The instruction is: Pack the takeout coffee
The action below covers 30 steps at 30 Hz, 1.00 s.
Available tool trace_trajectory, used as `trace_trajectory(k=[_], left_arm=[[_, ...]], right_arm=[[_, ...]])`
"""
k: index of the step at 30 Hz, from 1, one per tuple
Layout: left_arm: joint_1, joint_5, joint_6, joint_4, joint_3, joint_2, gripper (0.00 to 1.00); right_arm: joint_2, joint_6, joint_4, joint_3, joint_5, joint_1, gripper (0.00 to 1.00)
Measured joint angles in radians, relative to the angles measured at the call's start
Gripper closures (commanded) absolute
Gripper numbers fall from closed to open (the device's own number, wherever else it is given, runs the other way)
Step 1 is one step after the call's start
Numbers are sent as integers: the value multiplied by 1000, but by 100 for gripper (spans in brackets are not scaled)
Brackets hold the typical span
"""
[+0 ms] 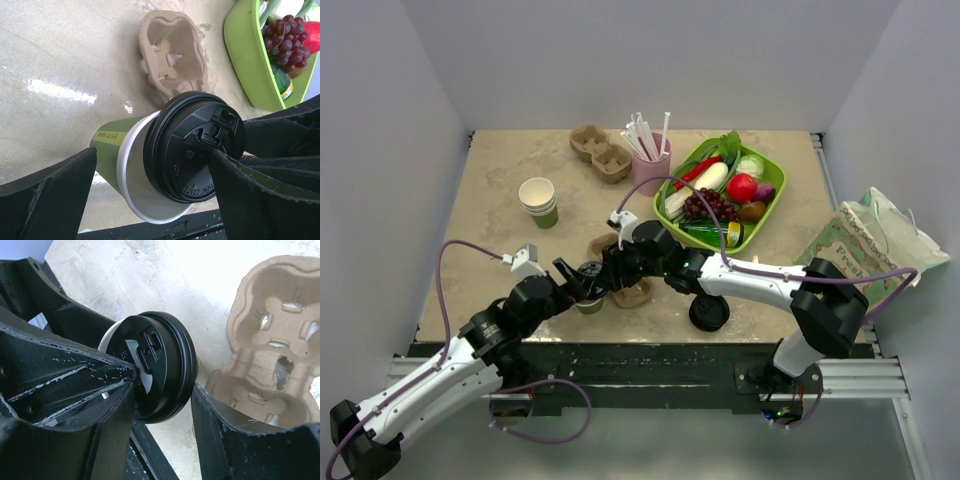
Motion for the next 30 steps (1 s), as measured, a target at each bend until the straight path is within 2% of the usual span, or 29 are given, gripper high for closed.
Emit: trace_trajectory(k=[9,17,23,28,30], left_arm=[[0,6,-1,1,-2,-13,4],[0,14,-10,0,-2,-21,9],[1,7,-25,-14,-3,-43,13],[1,-1,-38,-47,-3,-43,17],[1,-4,-45,-58,-3,-42,23]], right_arm=[[2,-21,-3,0,-97,14,42],[24,-29,-18,19,-103,24,42],[38,-56,-50,45,-97,47,39],[38,-56,-72,49,-97,54,39],[37,-55,-76,50,-97,55,39]])
